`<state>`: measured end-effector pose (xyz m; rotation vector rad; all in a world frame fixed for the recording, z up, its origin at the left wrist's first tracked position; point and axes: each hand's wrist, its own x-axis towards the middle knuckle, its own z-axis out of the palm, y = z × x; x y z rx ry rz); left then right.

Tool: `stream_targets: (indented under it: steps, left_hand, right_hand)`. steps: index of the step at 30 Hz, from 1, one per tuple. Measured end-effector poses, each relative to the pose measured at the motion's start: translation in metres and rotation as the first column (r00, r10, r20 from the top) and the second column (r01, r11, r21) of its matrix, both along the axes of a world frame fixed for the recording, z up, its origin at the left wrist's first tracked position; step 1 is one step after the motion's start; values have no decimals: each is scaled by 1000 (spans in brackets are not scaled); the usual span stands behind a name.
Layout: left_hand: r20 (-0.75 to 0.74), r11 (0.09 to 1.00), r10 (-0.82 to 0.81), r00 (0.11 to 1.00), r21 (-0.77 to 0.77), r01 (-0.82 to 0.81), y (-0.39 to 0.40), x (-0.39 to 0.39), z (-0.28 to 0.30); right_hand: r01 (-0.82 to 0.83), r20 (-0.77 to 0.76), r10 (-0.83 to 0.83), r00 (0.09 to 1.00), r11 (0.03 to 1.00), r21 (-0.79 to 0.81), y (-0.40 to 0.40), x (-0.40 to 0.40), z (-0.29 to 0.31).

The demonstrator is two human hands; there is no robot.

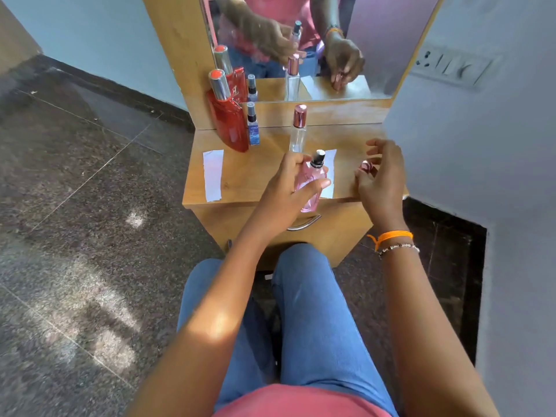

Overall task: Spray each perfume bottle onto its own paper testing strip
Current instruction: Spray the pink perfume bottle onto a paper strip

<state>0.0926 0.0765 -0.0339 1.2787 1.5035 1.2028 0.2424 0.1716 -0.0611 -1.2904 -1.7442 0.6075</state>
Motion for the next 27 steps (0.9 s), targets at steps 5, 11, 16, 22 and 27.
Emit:
stream_targets:
  steps: [5, 11, 16, 22, 27]
  left_hand:
    - [-78, 1000, -3, 997, 27, 5, 10, 5, 1]
    - [-64, 995, -60, 996, 75, 64, 24, 16, 15]
    - [-24, 997, -48, 999, 53, 49, 40, 23, 14]
    - [-725, 988, 42, 688, -71, -135, 67, 40, -3]
    - [-828, 970, 75, 555, -68, -232, 81, 46, -5]
  right_hand:
    - [-6, -68, 17, 998, 988, 156, -16, 3, 13]
    - [-480, -236, 445, 864, 869, -121, -46, -1, 25]
    - [-321, -230, 299, 926, 945, -65, -40, 2, 20]
    - [-216, -259, 188, 947, 973, -85, -35, 17, 20]
    - [-258, -257, 226, 940, 961, -99, -37, 21, 20]
